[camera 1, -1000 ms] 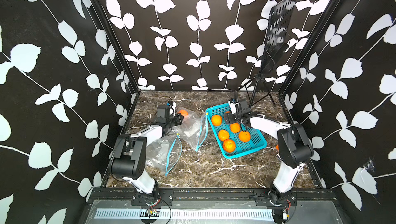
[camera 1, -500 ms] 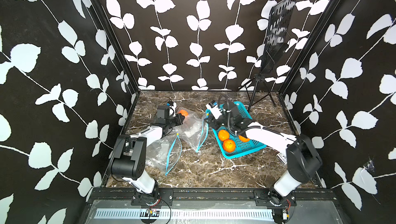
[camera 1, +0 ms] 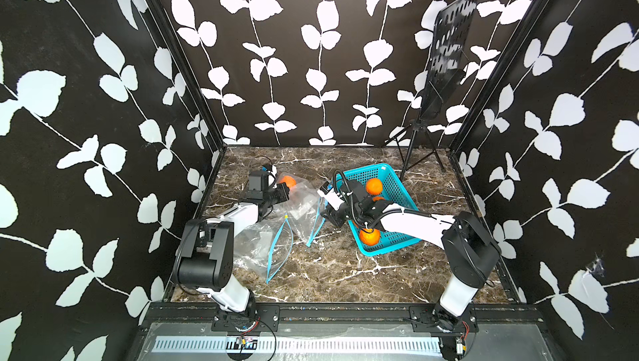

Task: Open the zip-top bag and take out the orange
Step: Pick up the orange from the zipper food storage bag.

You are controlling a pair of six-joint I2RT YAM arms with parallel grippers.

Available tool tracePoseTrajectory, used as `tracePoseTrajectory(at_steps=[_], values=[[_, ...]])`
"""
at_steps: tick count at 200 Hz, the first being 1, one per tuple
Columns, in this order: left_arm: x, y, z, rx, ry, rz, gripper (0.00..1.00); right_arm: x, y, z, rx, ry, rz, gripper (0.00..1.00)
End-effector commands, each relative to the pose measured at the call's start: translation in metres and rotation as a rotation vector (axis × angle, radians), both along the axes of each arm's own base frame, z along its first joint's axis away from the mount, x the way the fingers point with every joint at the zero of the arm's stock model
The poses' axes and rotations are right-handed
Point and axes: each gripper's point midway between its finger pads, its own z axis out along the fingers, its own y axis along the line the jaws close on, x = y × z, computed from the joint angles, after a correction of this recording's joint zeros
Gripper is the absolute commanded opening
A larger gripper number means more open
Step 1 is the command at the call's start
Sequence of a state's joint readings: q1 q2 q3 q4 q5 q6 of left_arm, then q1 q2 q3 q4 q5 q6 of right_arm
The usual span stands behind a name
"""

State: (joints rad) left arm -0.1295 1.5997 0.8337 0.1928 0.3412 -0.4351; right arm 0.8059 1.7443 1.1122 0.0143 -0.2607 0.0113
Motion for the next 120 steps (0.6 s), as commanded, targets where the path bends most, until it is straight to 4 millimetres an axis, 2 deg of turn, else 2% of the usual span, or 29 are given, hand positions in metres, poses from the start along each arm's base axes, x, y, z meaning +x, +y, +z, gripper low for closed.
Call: tracePoseTrajectory(at_steps=[1,19,35,70,74,77,80,104,120], values=[[0.002,0.001,-0.006,-0.037,0.009,-0.004,0.00,-0.005,-0.001,0.010,0.014,-0.048,0.010,0.35],[0.004,-0.004,-0.005,-0.067,0.013,-0.025,0.00,-0.002,0.008,0.006,0.036,-0.057,0.033,0.35],[0.005,-0.010,-0.006,-0.105,0.015,-0.045,0.00,0.003,0.026,0.004,0.066,-0.044,0.071,0.35],[0.002,-0.011,-0.011,-0.140,0.030,-0.057,0.00,0.030,0.058,-0.006,0.087,-0.035,0.065,0.36],[0.002,-0.011,-0.011,-0.160,0.033,-0.063,0.00,0.031,0.058,-0.012,0.077,-0.028,0.065,0.36],[0.002,-0.012,-0.010,-0.174,0.032,-0.067,0.00,0.037,0.063,-0.004,0.091,-0.046,0.066,0.36],[0.002,-0.013,-0.010,-0.188,0.033,-0.073,0.00,0.039,0.066,-0.004,0.093,-0.049,0.067,0.36],[0.001,-0.017,-0.009,-0.238,0.029,-0.086,0.00,0.052,0.077,-0.013,0.091,-0.045,0.055,0.37],[0.000,-0.017,-0.001,-0.249,0.007,-0.082,0.00,0.059,0.081,-0.022,0.089,-0.039,0.032,0.39]])
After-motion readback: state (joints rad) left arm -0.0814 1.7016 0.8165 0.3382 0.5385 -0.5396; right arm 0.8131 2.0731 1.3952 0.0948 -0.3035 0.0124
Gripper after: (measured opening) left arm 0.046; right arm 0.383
